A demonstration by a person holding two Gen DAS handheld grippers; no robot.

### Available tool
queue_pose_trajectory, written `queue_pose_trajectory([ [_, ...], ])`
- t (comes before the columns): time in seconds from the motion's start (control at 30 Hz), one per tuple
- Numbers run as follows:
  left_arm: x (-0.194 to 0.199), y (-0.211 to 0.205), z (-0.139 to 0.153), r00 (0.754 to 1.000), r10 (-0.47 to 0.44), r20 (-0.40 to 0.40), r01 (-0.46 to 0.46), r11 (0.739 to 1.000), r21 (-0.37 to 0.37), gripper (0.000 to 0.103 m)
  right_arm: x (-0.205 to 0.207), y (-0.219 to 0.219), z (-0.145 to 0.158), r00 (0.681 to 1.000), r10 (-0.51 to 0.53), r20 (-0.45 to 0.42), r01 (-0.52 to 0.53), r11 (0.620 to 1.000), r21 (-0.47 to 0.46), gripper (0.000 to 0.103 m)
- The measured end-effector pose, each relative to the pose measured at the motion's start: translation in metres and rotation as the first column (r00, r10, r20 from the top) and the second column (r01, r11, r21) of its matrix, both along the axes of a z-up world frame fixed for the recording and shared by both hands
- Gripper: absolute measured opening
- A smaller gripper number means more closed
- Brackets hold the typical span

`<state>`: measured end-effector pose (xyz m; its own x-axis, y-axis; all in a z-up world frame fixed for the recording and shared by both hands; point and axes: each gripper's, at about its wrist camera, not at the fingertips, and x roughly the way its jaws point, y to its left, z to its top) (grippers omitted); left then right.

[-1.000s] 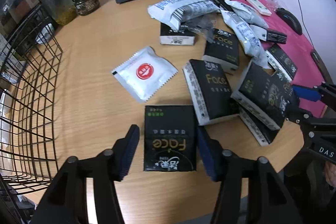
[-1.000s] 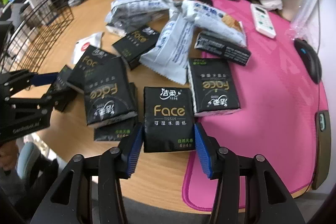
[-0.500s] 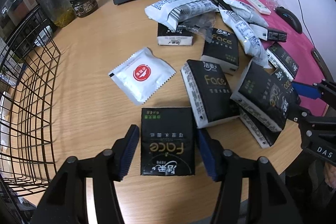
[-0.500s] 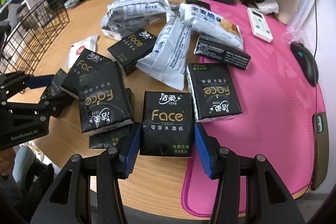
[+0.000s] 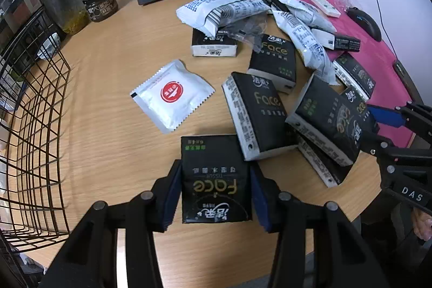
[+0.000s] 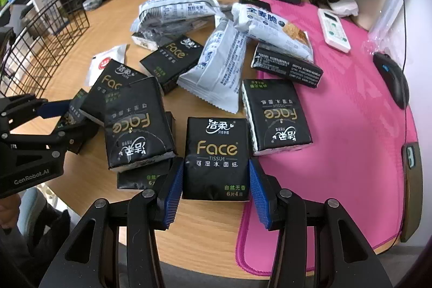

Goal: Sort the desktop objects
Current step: 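Lift both held tissue packs and carry them toward the wire basket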

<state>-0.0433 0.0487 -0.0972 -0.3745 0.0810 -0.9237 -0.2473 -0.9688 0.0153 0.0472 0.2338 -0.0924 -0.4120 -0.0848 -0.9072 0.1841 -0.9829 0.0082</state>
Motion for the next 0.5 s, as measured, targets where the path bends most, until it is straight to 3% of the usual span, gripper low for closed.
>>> queue_pose_trajectory([
  [0.5,0.017,-0.015,0.040,0.996,0.015,-0.083,-0.012,0.999,0.032,0.052,0.009,0.001,0.028,0.998,-0.029,-0.050,0.029,0.999,-0.014,0.046],
])
